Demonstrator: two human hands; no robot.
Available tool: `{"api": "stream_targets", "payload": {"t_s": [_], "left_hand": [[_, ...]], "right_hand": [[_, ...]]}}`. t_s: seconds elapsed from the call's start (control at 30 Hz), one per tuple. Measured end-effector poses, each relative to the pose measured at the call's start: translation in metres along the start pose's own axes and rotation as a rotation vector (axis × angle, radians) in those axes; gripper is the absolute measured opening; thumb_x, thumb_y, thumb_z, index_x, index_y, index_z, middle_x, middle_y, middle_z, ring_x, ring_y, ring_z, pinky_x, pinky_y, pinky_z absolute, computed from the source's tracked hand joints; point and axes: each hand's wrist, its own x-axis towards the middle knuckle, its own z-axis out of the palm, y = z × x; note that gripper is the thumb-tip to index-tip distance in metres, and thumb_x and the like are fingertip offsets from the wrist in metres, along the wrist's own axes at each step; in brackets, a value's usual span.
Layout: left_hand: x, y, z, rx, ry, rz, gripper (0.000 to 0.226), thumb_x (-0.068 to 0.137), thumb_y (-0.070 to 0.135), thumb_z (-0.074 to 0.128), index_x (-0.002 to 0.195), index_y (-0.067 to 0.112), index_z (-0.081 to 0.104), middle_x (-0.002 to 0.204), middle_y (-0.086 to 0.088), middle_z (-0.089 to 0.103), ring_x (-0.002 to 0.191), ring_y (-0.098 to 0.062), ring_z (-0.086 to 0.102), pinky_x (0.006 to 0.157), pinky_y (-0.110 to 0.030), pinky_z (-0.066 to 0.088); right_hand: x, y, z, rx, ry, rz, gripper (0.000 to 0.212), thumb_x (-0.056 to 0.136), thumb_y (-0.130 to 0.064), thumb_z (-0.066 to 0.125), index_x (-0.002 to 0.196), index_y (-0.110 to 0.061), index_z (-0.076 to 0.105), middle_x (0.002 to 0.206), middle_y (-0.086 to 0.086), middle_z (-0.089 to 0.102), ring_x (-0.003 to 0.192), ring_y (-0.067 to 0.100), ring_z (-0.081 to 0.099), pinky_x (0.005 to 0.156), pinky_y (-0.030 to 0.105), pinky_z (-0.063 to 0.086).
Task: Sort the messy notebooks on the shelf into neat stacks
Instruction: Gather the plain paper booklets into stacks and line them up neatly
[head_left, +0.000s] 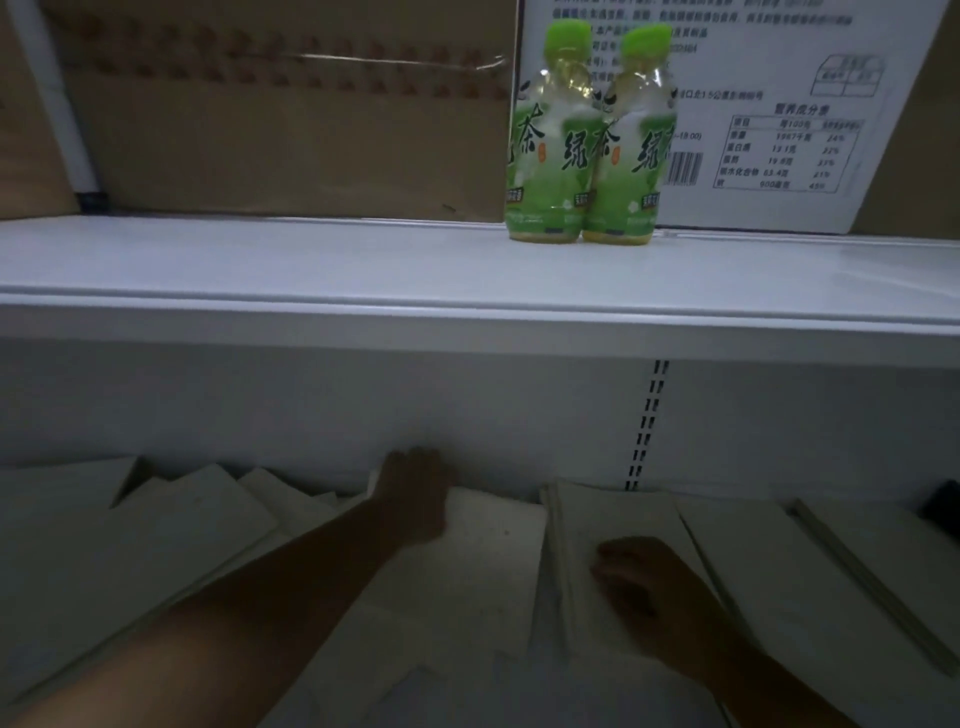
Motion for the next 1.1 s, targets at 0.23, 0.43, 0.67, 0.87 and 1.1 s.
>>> {"api": "stream_targets", "payload": {"t_s": [0.23, 0.43, 0.67, 0.87, 1.1], "left_hand": [[-0.047, -0.074, -0.072, -0.891, 0.162, -0.172, 0.030, 0.060, 0.026, 0.060, 0.085, 0.010, 0.062, 0.086, -0.007, 0.058, 0.086, -0.027, 0.059, 0.062, -0.025, 0.037], [-0.114, -0.094, -0.001, -2.190, 0.062, -0.193, 0.049, 0.058, 0.005, 0.060, 0.106, 0.009, 0.065, 0.101, -0.012, 0.073, 0.081, -0.022, 0.072, 0.060, -0.029, 0.057], [-0.127, -0.094, 0.049, -2.222, 0.015, -0.275, 0.039, 0.075, -0.012, 0.056, 0.103, 0.015, 0.060, 0.083, -0.001, 0.076, 0.073, -0.018, 0.073, 0.055, -0.028, 0.057], [-0.129, -0.099, 0.067, -2.392, 0.174, -0.353, 0.037, 0.090, -0.002, 0.044, 0.119, 0.018, 0.057, 0.109, -0.009, 0.071, 0.093, -0.028, 0.070, 0.067, -0.041, 0.060], [-0.128, -0.099, 0.067, -2.330, 0.309, -0.517, 0.036, 0.097, 0.011, 0.045, 0.133, 0.017, 0.048, 0.123, -0.010, 0.061, 0.106, -0.032, 0.061, 0.076, -0.043, 0.053]], "right_hand": [[0.012, -0.012, -0.005, -0.066, -0.100, 0.259, 0.011, 0.075, -0.036, 0.062, 0.078, -0.031, 0.071, 0.083, -0.013, 0.067, 0.077, 0.000, 0.060, 0.076, 0.001, 0.038], [0.051, -0.087, 0.010, 0.148, -0.068, 0.431, 0.020, 0.083, -0.012, 0.065, 0.085, -0.032, 0.068, 0.072, -0.027, 0.064, 0.075, -0.009, 0.061, 0.066, 0.003, 0.042], [0.079, -0.155, 0.069, -0.036, -0.457, 0.603, 0.070, 0.079, -0.056, 0.061, 0.135, -0.019, 0.042, 0.128, 0.004, 0.052, 0.123, 0.020, 0.048, 0.097, 0.025, 0.040], [0.092, -0.157, 0.066, 0.538, -0.311, 0.806, 0.035, 0.069, -0.017, 0.081, 0.089, -0.017, 0.052, 0.101, 0.008, 0.060, 0.088, 0.020, 0.058, 0.072, 0.032, 0.048], [0.123, -0.150, -0.006, 1.247, 0.124, 0.772, 0.022, 0.081, 0.000, 0.061, 0.102, -0.007, 0.064, 0.089, 0.007, 0.073, 0.075, 0.021, 0.070, 0.063, 0.030, 0.056]]}}
